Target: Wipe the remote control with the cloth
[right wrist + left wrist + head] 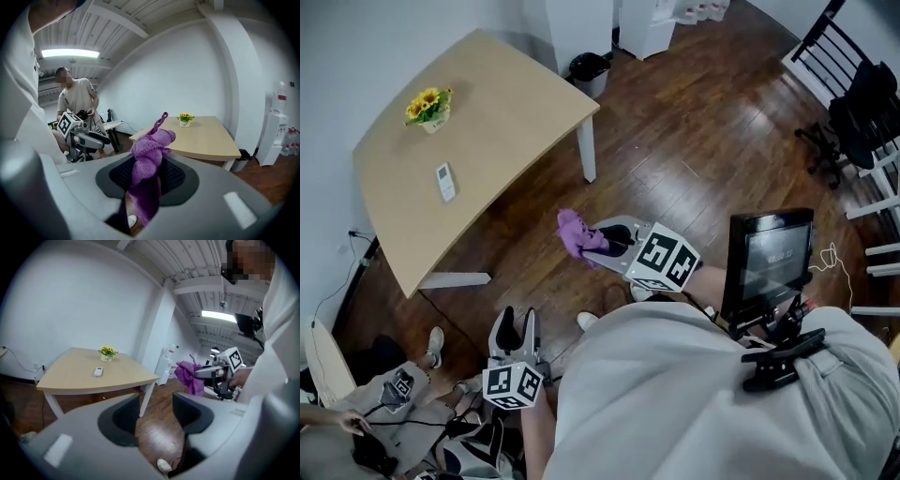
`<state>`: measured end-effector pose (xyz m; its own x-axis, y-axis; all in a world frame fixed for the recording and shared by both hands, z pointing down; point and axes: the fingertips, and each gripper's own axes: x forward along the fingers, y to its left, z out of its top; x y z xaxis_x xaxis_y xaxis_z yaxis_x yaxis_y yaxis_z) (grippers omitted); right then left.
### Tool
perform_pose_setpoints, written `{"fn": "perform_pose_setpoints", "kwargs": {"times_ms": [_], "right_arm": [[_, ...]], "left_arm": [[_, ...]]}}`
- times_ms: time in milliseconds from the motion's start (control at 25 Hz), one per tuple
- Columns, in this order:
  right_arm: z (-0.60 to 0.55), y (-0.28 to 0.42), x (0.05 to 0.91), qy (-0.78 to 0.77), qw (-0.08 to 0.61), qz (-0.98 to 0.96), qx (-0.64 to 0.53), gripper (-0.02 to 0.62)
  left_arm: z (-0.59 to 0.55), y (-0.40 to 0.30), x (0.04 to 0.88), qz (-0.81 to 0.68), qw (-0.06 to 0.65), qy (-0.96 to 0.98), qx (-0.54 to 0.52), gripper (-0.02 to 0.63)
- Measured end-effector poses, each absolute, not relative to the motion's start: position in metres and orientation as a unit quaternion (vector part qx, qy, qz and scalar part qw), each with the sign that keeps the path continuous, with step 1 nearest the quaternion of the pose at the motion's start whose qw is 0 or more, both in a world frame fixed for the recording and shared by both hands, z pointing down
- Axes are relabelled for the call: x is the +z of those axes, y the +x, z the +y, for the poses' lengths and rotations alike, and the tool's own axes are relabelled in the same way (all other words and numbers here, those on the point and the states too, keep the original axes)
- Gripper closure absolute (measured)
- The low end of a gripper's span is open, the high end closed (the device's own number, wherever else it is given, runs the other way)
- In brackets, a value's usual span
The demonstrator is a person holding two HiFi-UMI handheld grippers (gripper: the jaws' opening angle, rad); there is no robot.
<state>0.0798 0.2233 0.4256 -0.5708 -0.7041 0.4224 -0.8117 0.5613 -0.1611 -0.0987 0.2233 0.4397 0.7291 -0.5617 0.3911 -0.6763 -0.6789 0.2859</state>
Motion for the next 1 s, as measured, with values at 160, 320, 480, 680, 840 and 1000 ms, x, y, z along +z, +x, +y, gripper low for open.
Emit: {"fn": "perform_pose_setpoints", "kwargs": {"times_ms": [160,320,480,680,840,1000], "right_arm": [[0.238,0.105,0.424,0.446,0.159,-0.864,0.169,0.469],[0.249,0.121,0.420,0.458,0.155,-0.860,0.162,0.469],[0.264,0.136,0.420,0.462,0.150,-0.858,0.170,0.469],[0.263,0.140,0.420,0.458,0.152,-0.861,0.161,0.468],[0.265,0.139,0.423,0.454,0.160,-0.863,0.154,0.469],[0.267,0.138,0.420,0.449,0.160,-0.866,0.151,0.469]], "left_arm": [[0.230,-0.064,0.430,-0.318,0.190,0.918,0.138,0.365],[0.240,-0.046,0.429,-0.301,0.184,0.923,0.155,0.365],[0.253,-0.028,0.427,-0.300,0.187,0.920,0.170,0.364],[0.255,-0.021,0.432,-0.300,0.183,0.921,0.170,0.365],[0.255,-0.023,0.435,-0.313,0.186,0.914,0.178,0.364],[0.255,-0.029,0.447,-0.323,0.175,0.911,0.188,0.364]]}}
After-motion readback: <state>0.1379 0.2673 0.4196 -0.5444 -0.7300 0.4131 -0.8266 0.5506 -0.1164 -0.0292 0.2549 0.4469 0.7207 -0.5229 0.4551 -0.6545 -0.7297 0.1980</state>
